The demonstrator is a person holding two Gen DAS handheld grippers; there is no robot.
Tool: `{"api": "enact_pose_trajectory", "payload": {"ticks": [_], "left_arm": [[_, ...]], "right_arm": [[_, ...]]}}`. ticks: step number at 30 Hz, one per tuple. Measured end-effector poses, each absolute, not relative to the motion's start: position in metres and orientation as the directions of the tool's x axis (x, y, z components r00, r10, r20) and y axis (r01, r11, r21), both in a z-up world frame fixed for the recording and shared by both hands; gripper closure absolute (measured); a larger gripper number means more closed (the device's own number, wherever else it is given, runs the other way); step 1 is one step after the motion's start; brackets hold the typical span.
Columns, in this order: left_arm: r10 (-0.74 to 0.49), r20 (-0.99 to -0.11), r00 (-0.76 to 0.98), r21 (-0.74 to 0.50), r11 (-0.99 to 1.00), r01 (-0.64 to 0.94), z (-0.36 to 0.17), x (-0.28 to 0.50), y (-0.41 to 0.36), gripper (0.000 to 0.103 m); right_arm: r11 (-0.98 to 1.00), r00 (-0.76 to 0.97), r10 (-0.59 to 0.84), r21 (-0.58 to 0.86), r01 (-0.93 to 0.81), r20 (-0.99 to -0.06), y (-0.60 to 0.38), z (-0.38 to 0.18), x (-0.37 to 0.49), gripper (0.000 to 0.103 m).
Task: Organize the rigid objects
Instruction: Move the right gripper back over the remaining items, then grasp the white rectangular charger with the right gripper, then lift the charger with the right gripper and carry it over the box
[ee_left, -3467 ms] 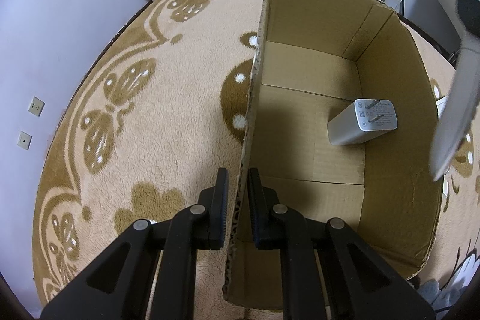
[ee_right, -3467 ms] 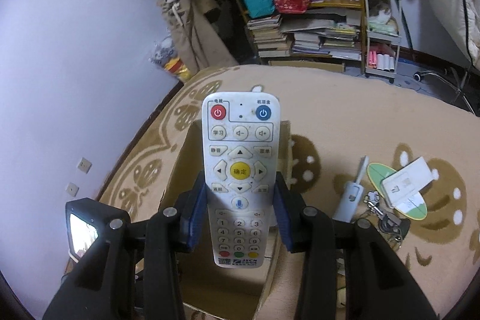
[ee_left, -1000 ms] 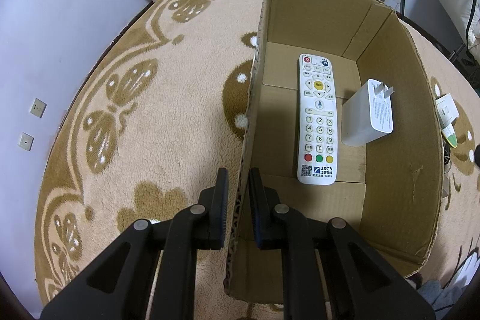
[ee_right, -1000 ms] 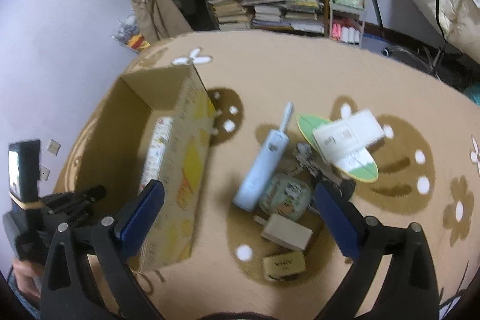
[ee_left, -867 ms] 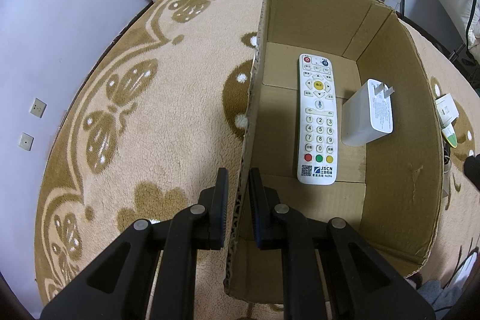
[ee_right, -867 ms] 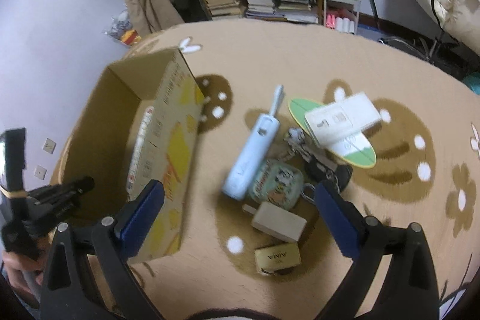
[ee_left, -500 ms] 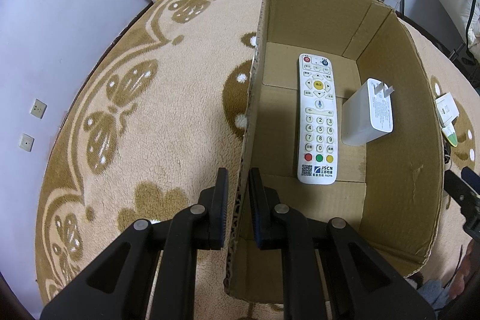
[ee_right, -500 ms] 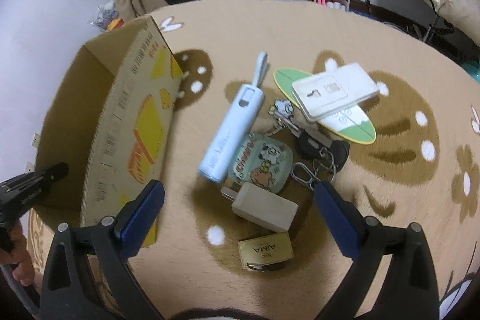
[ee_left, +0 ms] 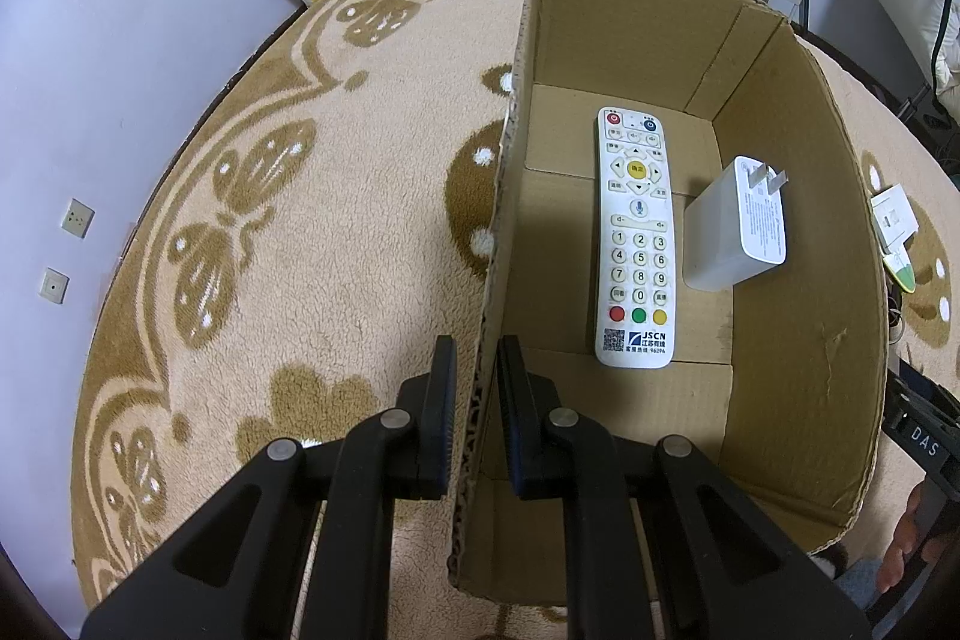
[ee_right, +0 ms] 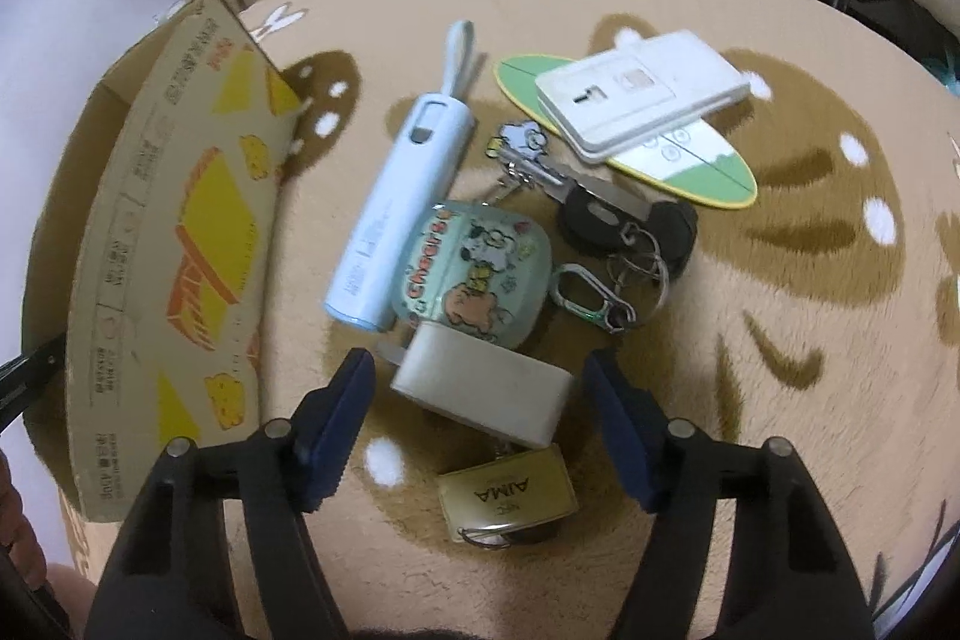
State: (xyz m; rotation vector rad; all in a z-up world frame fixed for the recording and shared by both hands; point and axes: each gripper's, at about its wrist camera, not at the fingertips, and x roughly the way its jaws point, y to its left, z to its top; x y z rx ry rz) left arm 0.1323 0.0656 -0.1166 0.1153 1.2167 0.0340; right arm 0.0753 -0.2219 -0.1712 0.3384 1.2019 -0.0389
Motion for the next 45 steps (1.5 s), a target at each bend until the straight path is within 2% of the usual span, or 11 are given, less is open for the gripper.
{"api": "enact_pose_trajectory", "payload": {"ticks": [4, 6, 31, 38, 42, 45], "left_arm": [[0.087, -0.934, 0.347, 0.105, 0.994, 0.035, -0.117, 0.132, 0.066, 0.089], [0.089, -0.934, 0.347, 0.108, 0.993, 0.036, -0.117, 0.132, 0.065, 0.089], [0.092, -0.933, 0.349, 0.112, 0.993, 0.038, -0.116, 0.132, 0.066, 0.089], [0.093, -0.933, 0.349, 0.114, 0.993, 0.040, -0.115, 0.132, 0.067, 0.089], [0.092, -0.933, 0.349, 0.112, 0.993, 0.039, -0.115, 0.132, 0.066, 0.089], [0.093, -0.933, 0.348, 0.114, 0.993, 0.039, -0.115, 0.132, 0.066, 0.089]], "right_arm": [[0.938, 0.367, 0.171, 0.265, 0.225, -0.914, -0.225, -0.175, 0.074, 0.030], [0.933, 0.369, 0.179, 0.276, 0.230, -0.912, -0.227, -0.176, 0.074, 0.045], [0.945, 0.463, 0.118, 0.243, 0.221, -0.878, -0.221, -0.144, 0.068, 0.046], [0.947, 0.476, 0.122, 0.246, 0.208, -0.871, -0.217, -0.135, 0.073, 0.046], [0.928, 0.499, 0.183, 0.316, 0.196, -0.847, -0.216, -0.123, 0.076, 0.046], [0.936, 0.526, 0.180, 0.310, 0.169, -0.831, -0.208, -0.109, 0.082, 0.046]]}}
